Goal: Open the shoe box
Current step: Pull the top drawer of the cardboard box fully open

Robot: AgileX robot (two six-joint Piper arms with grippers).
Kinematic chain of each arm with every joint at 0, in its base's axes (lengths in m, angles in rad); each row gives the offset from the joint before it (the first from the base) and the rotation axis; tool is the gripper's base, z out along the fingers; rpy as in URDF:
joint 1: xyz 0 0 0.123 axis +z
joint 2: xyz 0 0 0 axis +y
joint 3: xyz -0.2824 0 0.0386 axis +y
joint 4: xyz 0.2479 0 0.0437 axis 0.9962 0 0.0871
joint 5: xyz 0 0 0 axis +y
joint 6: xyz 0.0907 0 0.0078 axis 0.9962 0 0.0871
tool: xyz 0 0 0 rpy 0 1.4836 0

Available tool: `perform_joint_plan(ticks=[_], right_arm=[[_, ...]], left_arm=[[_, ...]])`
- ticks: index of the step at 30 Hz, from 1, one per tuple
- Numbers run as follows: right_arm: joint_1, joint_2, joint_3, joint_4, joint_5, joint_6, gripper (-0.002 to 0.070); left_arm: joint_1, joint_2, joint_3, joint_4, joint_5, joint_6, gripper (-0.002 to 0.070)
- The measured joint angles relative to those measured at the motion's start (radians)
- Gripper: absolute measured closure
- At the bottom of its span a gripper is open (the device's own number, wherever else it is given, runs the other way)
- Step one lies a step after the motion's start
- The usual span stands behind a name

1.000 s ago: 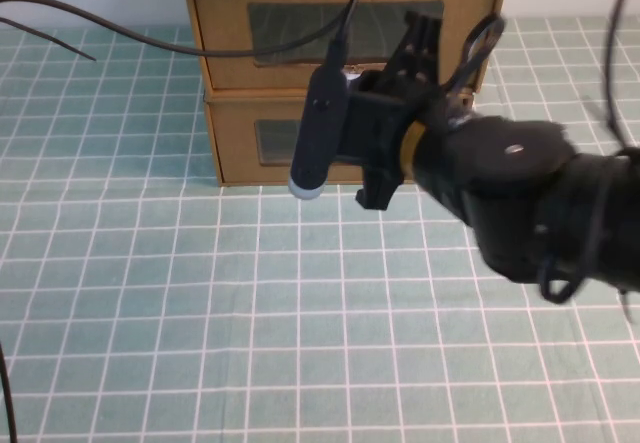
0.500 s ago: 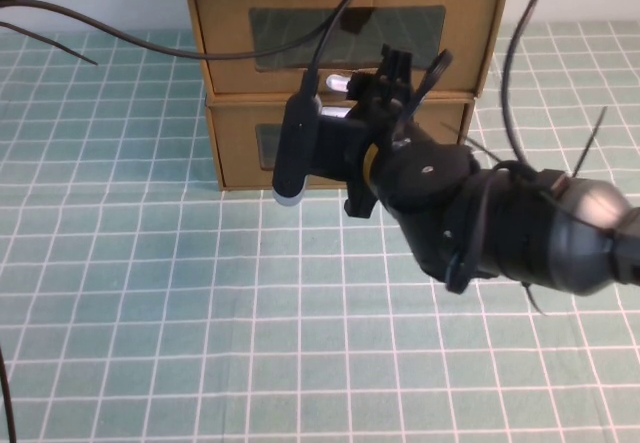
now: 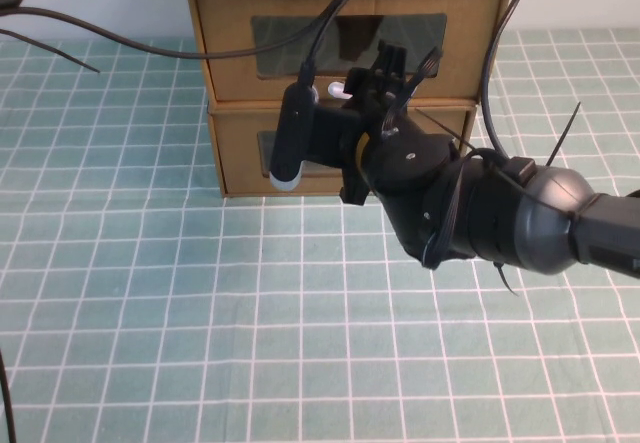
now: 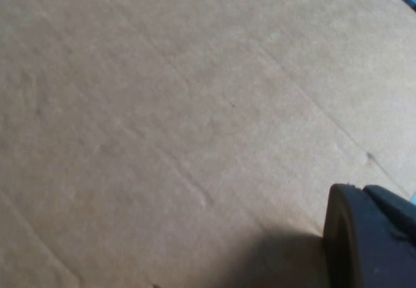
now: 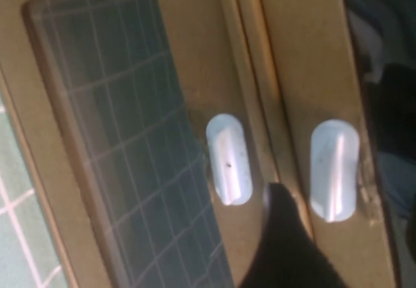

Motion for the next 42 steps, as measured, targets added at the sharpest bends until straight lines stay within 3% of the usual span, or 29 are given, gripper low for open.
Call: perform_joint_plan(ticks=[15,19,22,23,25,26,36,42], right_arm=[[-0.048,0.106,-0.117,-0.002,-0.048,0.002,0.0363],[-0.05,0.121,-0.148,0.024,-0.048,0.006,0.0432],[-0.05,0.121,-0.154,0.046,-0.05,0.006,0.0433],[-0.05,0.121,-0.158,0.053,-0.048,0.006,0.0456],[-0.057,0.121,-0.168,0.063,-0.044,0.006,0.058],[-0.057,0.121,-0.167,0.068,-0.047,-0.003,0.0596],[-0.018,0.087,-0.108,0.104,0.011,-0.061,0.0616],[0.063,0.06,0.02,0.181,0.036,-0.047,0.0682]], left_arm=[[0.002,0.0,0.0,0.0,0.0,0.0,0.068],[0.003,0.0,0.0,0.009,-0.002,0.0,0.068],[0.003,0.0,0.0,0.018,-0.002,0.0,0.068],[0.003,0.001,0.0,0.02,-0.002,0.0,0.068],[0.003,0.002,-0.001,0.024,0.0,-0.002,0.068],[0.003,0.004,-0.001,0.025,0.004,-0.004,0.068],[0.003,0.04,-0.055,0.004,0.055,-0.019,0.068],[0.003,0.054,-0.104,0.033,0.078,-0.042,0.068]])
